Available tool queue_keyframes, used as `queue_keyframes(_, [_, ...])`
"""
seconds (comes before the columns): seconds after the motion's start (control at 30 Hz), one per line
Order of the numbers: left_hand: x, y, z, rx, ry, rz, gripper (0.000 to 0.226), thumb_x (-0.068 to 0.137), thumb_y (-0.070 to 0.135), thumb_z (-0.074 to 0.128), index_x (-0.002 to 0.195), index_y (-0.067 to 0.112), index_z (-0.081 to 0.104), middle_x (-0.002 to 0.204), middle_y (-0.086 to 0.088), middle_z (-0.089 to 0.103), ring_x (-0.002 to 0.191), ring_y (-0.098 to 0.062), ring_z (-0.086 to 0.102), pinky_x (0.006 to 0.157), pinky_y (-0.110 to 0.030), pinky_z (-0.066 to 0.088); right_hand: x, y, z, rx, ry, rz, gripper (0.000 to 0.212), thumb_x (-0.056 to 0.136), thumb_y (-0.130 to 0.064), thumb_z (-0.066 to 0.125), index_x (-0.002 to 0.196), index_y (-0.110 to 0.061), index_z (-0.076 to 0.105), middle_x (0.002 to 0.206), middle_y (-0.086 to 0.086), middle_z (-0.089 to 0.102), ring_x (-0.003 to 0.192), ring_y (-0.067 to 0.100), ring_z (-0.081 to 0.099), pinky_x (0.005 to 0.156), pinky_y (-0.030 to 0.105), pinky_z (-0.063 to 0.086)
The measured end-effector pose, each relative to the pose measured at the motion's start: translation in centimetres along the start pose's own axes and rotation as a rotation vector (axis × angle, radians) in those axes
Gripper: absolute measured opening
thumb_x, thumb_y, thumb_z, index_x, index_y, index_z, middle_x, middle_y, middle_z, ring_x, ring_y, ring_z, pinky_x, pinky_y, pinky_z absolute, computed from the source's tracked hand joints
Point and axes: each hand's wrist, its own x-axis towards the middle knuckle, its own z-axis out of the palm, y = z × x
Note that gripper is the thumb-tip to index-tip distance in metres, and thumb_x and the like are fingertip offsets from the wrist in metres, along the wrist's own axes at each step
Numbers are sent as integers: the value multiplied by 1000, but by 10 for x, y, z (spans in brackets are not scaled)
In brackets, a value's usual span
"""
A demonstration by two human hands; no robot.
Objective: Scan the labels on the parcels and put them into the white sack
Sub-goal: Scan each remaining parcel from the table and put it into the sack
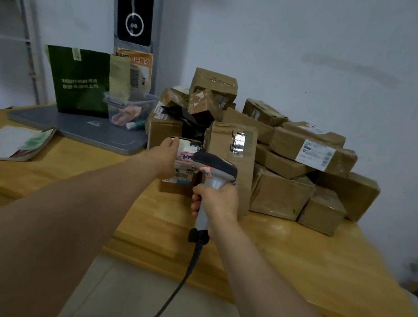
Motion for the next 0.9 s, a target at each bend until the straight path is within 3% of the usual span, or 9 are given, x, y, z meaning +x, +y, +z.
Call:
queue_keyframes(0.07, [3,1,-3,150,71,7,92,86,31,63,154,20,2,148,-15,24,132,-35,33,104,-45,35,1,3,-3,5,-1,2,16,83,1,62,72,-7,54,58,7,56,39,12,50,39,21,43])
queue_keyframes(0.17, [2,0,-9,239,176,23,79,79,54,64,145,30,28,137,-14,30,129,-35,28,107,-48,26,1,6,-5,-9,10,-1,13,82,0,62,74,-7,55,60,8,57,41,13,51,39,21,42])
queue_keyframes(0.3, [-1,3,-9,168,161,87,66,78,52,69,131,23,42,155,-15,15,145,-32,8,116,-50,4,-8,9,-6,-14,2,9,10,82,-1,63,75,-6,56,59,6,57,39,11,52,39,20,43])
queue_keyframes(0.4, [-7,3,-14,149,123,119,58,79,36,73,127,17,45,138,-11,41,129,-30,39,111,-43,27,-17,11,-9,-17,-1,12,10,82,-2,63,75,-6,58,59,6,58,38,10,51,39,20,43])
queue_keyframes(0.47, [-12,3,-17,111,157,97,64,80,30,73,132,9,42,134,-15,42,124,-32,42,104,-40,37,-23,13,-12,-30,6,12,7,82,-2,63,77,-5,59,60,6,58,39,10,52,40,21,44])
queue_keyframes(0.57, [-21,-1,-18,114,132,59,87,78,41,73,144,6,29,138,-18,36,127,-35,36,105,-40,34,-36,19,-17,-44,7,32,7,82,-2,63,78,-6,59,57,3,59,40,10,53,42,23,45])
queue_keyframes(0.67, [-23,-1,-24,179,109,73,85,77,52,71,142,10,36,139,-17,29,130,-35,29,107,-40,33,-42,16,-21,-50,-7,22,13,82,-2,63,72,-8,57,51,0,58,38,9,53,42,22,44])
queue_keyframes(0.77, [-23,9,-23,171,111,120,90,73,46,77,140,5,34,151,-19,17,141,-36,16,116,-43,24,-42,8,-24,-56,-5,0,14,82,-3,63,72,-9,57,54,1,59,40,10,54,42,22,45])
queue_keyframes(0.9, [-30,12,-8,125,147,123,78,73,31,81,133,4,39,135,-14,40,125,-30,40,104,-37,37,-51,12,-27,-59,-21,22,15,83,-3,63,71,-9,56,56,2,59,41,11,54,43,24,46])
